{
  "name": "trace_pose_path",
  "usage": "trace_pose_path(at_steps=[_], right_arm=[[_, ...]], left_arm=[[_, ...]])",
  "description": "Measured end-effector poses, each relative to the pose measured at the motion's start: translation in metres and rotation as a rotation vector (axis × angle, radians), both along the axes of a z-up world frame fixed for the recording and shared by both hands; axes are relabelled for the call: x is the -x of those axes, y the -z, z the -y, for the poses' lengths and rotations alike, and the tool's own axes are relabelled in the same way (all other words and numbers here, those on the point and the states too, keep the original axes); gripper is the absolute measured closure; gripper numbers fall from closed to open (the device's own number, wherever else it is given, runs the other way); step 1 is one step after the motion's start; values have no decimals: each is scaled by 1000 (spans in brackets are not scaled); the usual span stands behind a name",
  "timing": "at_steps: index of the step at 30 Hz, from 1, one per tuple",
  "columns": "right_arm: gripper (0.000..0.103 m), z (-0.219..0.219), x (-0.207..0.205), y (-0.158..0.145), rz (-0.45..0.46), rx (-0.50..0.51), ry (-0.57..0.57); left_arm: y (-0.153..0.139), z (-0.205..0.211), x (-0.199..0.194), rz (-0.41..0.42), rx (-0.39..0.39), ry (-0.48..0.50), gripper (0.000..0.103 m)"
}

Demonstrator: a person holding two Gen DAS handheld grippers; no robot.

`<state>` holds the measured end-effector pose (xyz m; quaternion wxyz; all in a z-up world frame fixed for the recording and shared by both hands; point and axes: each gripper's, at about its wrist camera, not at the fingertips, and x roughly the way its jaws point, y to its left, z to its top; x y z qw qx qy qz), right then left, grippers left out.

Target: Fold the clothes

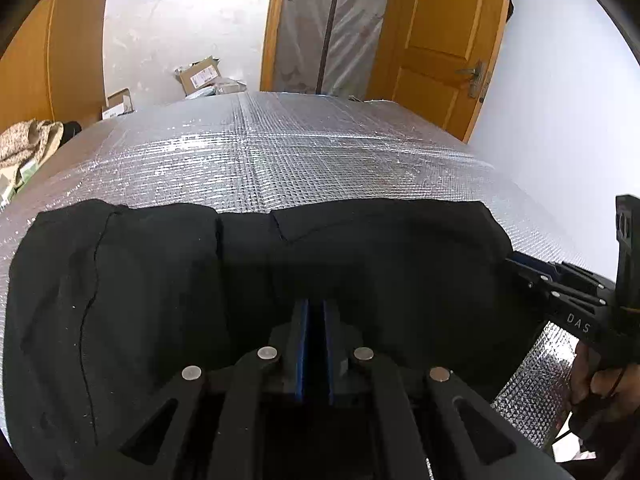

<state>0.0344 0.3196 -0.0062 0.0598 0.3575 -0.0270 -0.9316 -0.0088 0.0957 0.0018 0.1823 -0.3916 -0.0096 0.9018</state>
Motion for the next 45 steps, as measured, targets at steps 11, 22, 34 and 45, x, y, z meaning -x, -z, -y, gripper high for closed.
trace_pose_path(at_steps=[11,22,34,45], right_arm=[[74,-3,1,-2,29,37,-10],[63,-5,6,-7,82,80,-28],[79,-10,-8,-19,46,83,-29],[86,-21,-24,-20,24,95,-31]], left_arm=[[2,6,1,2,-27,-2,96],[2,7,3,7,-43,-3,96],[3,9,4,12,-57,-1,96],[-7,15,-12,1,-29,11,96]])
